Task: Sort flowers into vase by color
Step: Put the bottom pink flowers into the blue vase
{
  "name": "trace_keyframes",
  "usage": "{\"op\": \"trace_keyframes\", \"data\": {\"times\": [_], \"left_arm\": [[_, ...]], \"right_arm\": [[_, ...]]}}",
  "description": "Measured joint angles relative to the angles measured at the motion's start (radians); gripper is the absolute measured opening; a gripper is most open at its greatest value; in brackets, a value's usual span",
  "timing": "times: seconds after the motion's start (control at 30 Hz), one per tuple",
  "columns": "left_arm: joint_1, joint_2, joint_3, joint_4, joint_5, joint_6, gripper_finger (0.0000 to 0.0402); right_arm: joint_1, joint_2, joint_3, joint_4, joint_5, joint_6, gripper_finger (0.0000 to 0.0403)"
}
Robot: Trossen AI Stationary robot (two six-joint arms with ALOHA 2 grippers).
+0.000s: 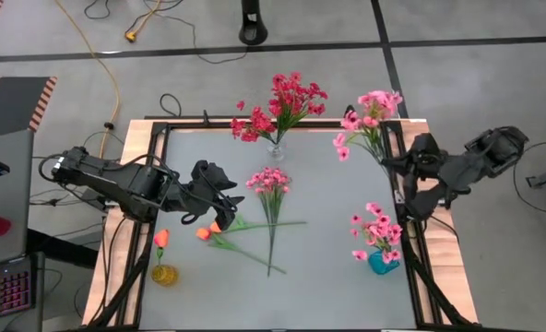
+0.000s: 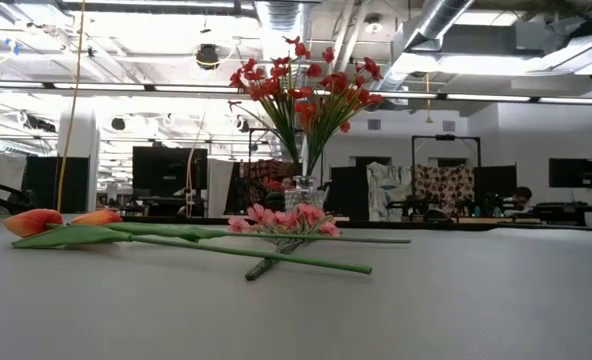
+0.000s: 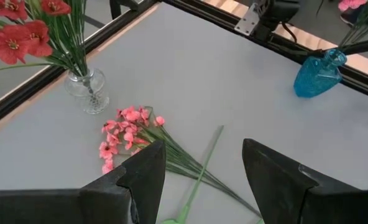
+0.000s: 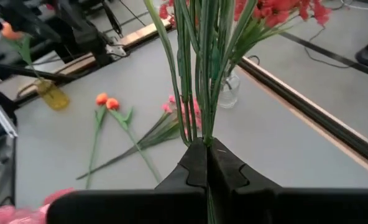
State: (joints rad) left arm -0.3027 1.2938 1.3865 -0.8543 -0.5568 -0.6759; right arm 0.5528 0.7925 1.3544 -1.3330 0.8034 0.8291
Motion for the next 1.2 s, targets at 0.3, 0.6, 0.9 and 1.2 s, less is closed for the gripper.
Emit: {"op": "trace_keyframes", "data": {"times": [0.3,0.6,0.9,1.2], "left_arm": [[0.000,0.000,0.000,0.000,0.000,0.006,0.0200],[-0.001,0.000,0.000,-0.001,0.000,0.009,0.0200],[-0.024,0.000,0.000,-0.002,0.000,0.009,0.0200],[-0.040,0.000,0.000,-0.001,-0.007,-0.007,0.0200]], "right_arm": [[0.222,0.006,0.000,-0.037,0.125,0.145,0.0023],[0.403,0.042,-0.002,-0.122,0.236,0.362,0.0023],[0.558,0.108,-0.002,-0.134,0.311,0.483,0.0023],[0.691,0.178,-0.002,-0.133,0.364,0.562,0.0023]]}}
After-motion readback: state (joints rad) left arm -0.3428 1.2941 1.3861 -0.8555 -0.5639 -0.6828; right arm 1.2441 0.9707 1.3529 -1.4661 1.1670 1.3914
